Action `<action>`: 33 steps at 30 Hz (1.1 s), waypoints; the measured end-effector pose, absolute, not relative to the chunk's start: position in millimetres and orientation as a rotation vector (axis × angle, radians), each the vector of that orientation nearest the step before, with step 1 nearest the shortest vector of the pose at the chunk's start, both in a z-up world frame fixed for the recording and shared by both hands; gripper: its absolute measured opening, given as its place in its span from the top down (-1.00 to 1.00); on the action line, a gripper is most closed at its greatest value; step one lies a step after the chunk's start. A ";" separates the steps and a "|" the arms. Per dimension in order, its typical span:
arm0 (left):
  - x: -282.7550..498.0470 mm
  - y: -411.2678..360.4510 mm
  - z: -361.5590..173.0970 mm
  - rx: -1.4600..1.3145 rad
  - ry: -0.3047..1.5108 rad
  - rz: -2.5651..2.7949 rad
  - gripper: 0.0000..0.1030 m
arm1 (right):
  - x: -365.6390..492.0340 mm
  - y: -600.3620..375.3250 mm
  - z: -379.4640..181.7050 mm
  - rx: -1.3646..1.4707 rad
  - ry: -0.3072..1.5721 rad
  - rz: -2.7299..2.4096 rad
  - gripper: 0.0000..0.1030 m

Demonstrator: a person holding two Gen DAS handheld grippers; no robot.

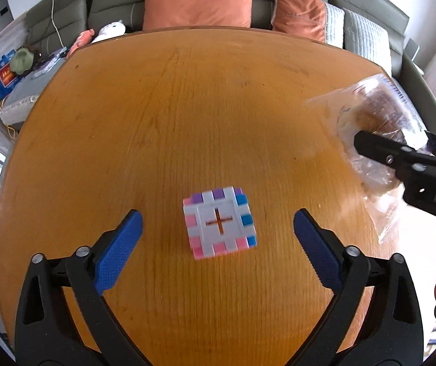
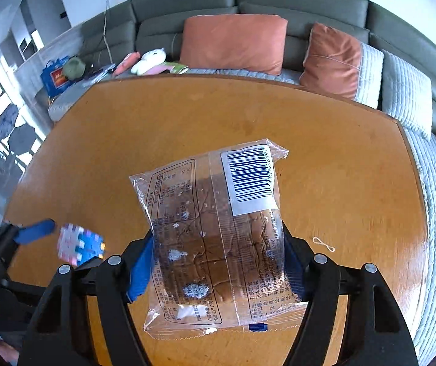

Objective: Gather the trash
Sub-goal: 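Grasp the pink block with the left gripper while the right grasps the clear bread bag, then carry the pink block and bread bag over the black bin and open both grippers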

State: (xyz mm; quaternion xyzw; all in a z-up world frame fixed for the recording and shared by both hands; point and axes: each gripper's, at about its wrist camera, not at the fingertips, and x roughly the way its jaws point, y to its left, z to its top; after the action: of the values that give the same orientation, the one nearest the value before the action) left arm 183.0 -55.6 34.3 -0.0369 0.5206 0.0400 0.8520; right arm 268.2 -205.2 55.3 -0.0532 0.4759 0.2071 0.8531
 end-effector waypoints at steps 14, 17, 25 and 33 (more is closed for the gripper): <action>166.1 -36.5 39.1 -0.101 1.057 -0.020 0.14 | 251.0 -162.1 82.8 -0.154 0.976 0.436 -0.39; 156.8 -28.0 48.0 -0.106 1.035 -0.027 0.14 | 242.0 -147.3 91.4 -0.156 0.969 0.447 -0.39; 122.6 26.7 70.5 -0.143 0.984 0.007 0.14 | 207.8 -81.2 112.6 -0.191 0.922 0.500 -0.39; 74.8 116.5 92.6 -0.173 0.933 0.089 0.14 | 166.0 20.9 121.6 -0.239 0.910 0.597 -0.39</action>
State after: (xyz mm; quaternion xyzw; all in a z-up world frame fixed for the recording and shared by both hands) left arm 74.8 116.5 92.6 -0.0834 0.4492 0.0427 0.8885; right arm 166.0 20.9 121.6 -0.1135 0.4317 0.2834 0.8488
